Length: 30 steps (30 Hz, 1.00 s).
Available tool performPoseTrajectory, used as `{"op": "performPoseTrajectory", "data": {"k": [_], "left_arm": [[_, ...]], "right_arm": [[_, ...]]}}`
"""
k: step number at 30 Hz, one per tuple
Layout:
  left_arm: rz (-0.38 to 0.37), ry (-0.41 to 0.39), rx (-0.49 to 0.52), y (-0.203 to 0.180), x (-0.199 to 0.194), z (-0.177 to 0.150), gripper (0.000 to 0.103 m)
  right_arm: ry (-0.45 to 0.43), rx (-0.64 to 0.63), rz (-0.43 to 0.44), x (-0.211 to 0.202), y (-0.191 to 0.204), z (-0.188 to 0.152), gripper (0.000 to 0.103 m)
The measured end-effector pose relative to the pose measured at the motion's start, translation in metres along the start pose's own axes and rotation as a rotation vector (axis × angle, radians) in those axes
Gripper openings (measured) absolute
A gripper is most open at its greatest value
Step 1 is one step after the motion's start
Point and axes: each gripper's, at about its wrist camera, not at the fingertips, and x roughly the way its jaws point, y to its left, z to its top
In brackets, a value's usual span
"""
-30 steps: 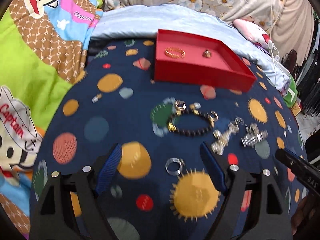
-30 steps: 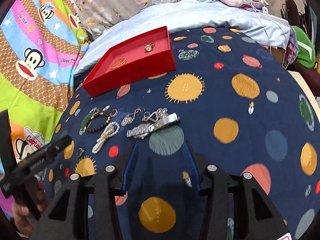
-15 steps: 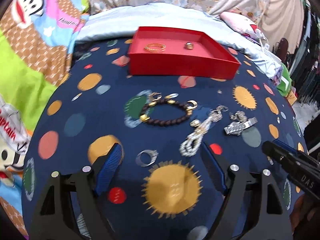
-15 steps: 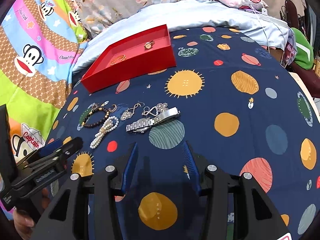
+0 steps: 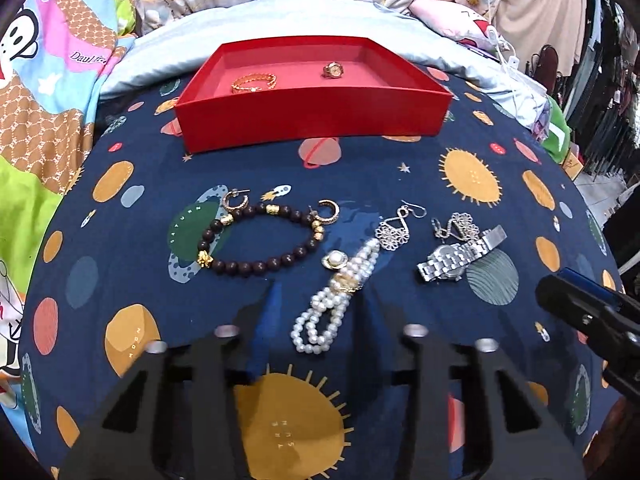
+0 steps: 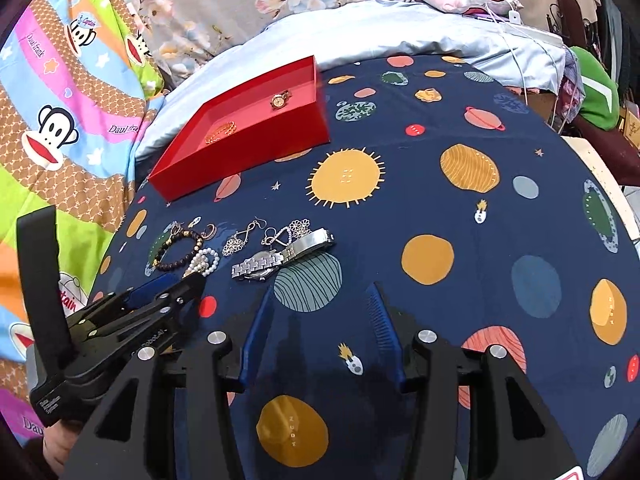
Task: Organize jewelry
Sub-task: 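Grasp white pearl bracelet with left tool while right tool grasps silver watch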
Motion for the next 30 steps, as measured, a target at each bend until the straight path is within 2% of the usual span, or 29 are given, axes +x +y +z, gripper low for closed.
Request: {"op": "performPoseTrajectory", "data": {"k": [2, 3, 5, 18, 26, 27, 28, 29, 30], "left_arm": [[-0.029, 0.006, -0.015, 0.003, -0.001, 0.0, 0.014], [-0.042, 0.01, -0.024, 0.004, -0.002, 0.0, 0.013], [-0.06, 0.015, -0.046, 0.009, -0.005, -0.001, 0.013], [-0.056, -0.03, -0.102, 0.036, -0.04, -0.005, 0.013], [-0.08, -0.001, -0.11, 0.036, -0.032, -0.005, 0.013], [-0.088, 0.004, -0.112, 0.036, -0.031, -0.006, 0.014], [-0.094, 0.008, -0.111, 0.035, -0.029, -0.006, 0.023], [-0.095, 0.008, -0.11, 0.033, -0.029, -0.006, 0.041], [-0.087, 0.007, -0.106, 0.031, -0.028, -0.007, 0.049]], "right_arm": [[0.004, 0.0, 0.006, 0.004, 0.001, 0.001, 0.048], [0.006, 0.0, 0.009, 0.006, 0.002, 0.002, 0.048], [0.009, 0.003, 0.018, 0.01, 0.003, 0.004, 0.048], [0.029, 0.072, 0.083, 0.045, 0.011, 0.024, 0.047], [0.013, 0.047, 0.024, 0.057, 0.016, 0.033, 0.031], [0.013, 0.043, 0.019, 0.058, 0.017, 0.034, 0.029], [0.013, 0.041, 0.015, 0.059, 0.016, 0.034, 0.022], [0.012, 0.039, 0.006, 0.06, 0.016, 0.034, 0.018], [0.01, 0.04, 0.009, 0.06, 0.016, 0.034, 0.018]]}}
